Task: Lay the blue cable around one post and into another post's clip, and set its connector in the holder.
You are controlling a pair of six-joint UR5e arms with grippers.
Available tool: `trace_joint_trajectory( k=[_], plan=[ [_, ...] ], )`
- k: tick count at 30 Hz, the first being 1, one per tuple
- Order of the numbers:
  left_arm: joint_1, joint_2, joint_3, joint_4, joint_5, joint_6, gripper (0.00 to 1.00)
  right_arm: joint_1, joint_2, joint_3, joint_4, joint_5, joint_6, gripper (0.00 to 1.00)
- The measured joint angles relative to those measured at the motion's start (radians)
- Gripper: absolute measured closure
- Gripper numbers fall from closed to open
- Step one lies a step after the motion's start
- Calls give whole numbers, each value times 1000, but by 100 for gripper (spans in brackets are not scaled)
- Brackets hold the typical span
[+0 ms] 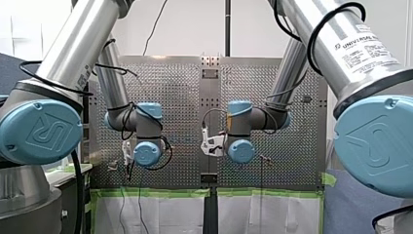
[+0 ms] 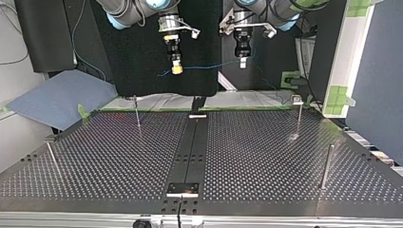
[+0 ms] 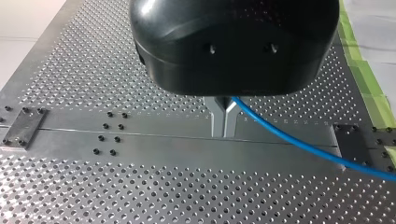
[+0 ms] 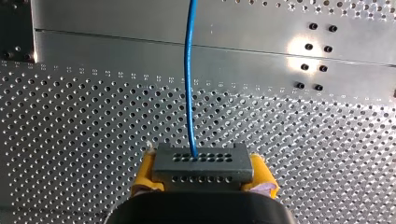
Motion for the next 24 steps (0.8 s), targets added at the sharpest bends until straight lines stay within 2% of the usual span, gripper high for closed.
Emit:
trace_joint_trajectory(
  k=[12, 17, 24],
  plan=[
    [-3, 0, -1, -1, -1, -5, 100, -5, 5, 4, -1, 1, 2, 100],
    [-3, 0, -1, -1, -1, -7, 100, -14, 37, 14, -3, 1, 4, 100],
    [-3, 0, -2, -2, -2, -8, 100, -15, 94, 15, -3, 2, 5, 100]
  ],
)
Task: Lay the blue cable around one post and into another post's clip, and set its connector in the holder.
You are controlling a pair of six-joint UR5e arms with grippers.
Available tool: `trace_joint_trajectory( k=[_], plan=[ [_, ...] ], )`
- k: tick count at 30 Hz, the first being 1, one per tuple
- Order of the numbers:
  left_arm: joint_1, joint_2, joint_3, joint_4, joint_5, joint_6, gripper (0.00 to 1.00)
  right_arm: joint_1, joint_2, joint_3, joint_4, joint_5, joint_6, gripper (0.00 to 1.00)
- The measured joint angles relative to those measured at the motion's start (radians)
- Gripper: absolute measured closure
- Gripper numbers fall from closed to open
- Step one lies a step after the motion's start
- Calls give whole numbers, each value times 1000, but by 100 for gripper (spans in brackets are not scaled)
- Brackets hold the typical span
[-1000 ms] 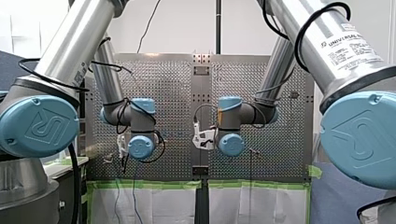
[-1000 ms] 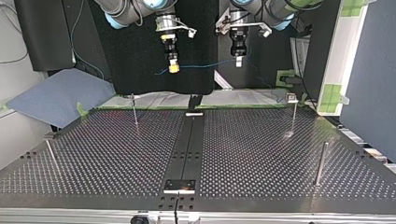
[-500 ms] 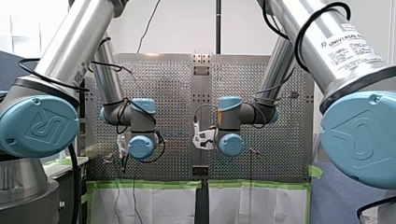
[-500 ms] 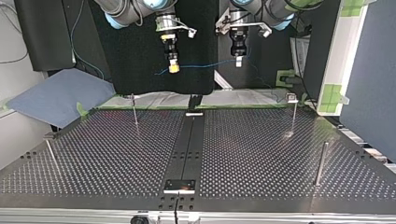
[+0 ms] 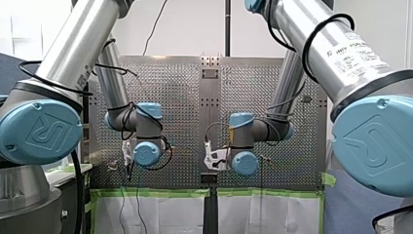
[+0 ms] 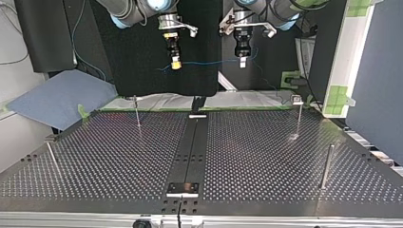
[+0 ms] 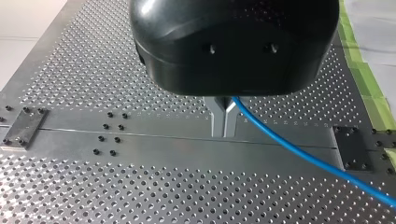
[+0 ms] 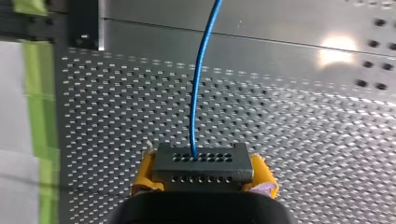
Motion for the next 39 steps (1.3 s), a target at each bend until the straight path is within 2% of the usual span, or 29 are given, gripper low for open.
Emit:
trace_joint_trajectory(
  k=[8, 13, 22, 36, 39],
  plan=[
    [0, 0, 0, 0, 0, 0, 100, 0, 29, 0, 0, 0, 0, 100],
    [-6, -10, -10, 10, 10, -4, 100, 0, 30, 0, 0, 0, 0, 100],
    [-10, -35, -63, 46, 42, -6, 100, 0, 30, 0, 0, 0, 0, 100],
    [-10, -36, -68, 48, 43, -6, 100, 0, 30, 0, 0, 0, 0, 100],
    [-2, -35, -67, 52, 44, -9, 100, 8, 22, -8, 8, 8, 4, 100]
  ],
)
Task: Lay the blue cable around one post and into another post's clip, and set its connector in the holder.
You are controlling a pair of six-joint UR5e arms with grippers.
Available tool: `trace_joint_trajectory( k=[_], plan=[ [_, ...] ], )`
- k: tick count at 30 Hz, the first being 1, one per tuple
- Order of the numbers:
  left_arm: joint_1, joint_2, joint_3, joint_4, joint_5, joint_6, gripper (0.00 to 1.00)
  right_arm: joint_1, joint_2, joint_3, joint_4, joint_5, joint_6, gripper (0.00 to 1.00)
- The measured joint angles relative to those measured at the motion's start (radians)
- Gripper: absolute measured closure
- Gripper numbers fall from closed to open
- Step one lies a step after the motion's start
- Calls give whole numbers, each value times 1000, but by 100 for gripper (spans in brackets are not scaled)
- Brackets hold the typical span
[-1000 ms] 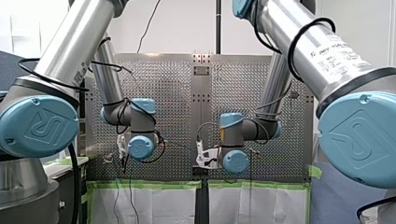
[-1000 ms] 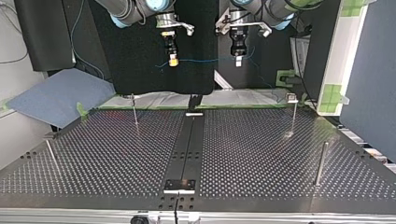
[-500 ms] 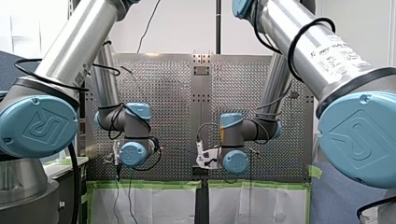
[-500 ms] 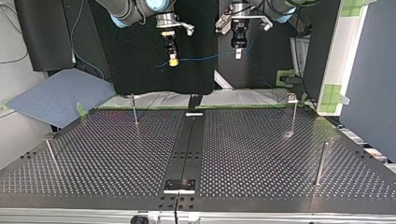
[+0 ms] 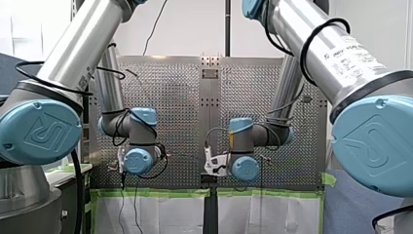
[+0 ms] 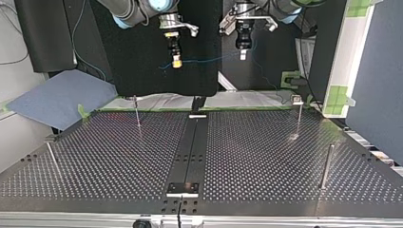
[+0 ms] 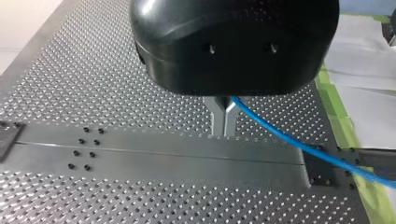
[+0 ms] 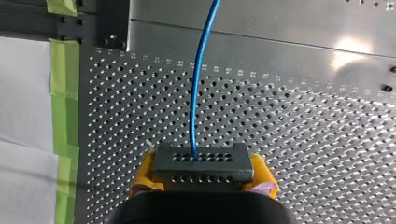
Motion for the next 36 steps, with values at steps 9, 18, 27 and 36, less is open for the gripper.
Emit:
trace_joint_trajectory(
  k=[9, 18, 27, 36],
  plan=[
    [14, 57, 5, -52, 11, -52, 100, 48, -74, -58, 74, 16, 58, 100],
    [34, 129, 26, -123, 15, -111, 100, 54, -150, -62, 150, 12, 96, 100],
    [67, 202, 66, -197, 16, -123, 100, 54, -223, -75, 190, -41, 99, 100],
    [129, 290, 77, -284, 44, -143, 100, 50, -304, -109, 253, -55, 99, 100]
  ],
)
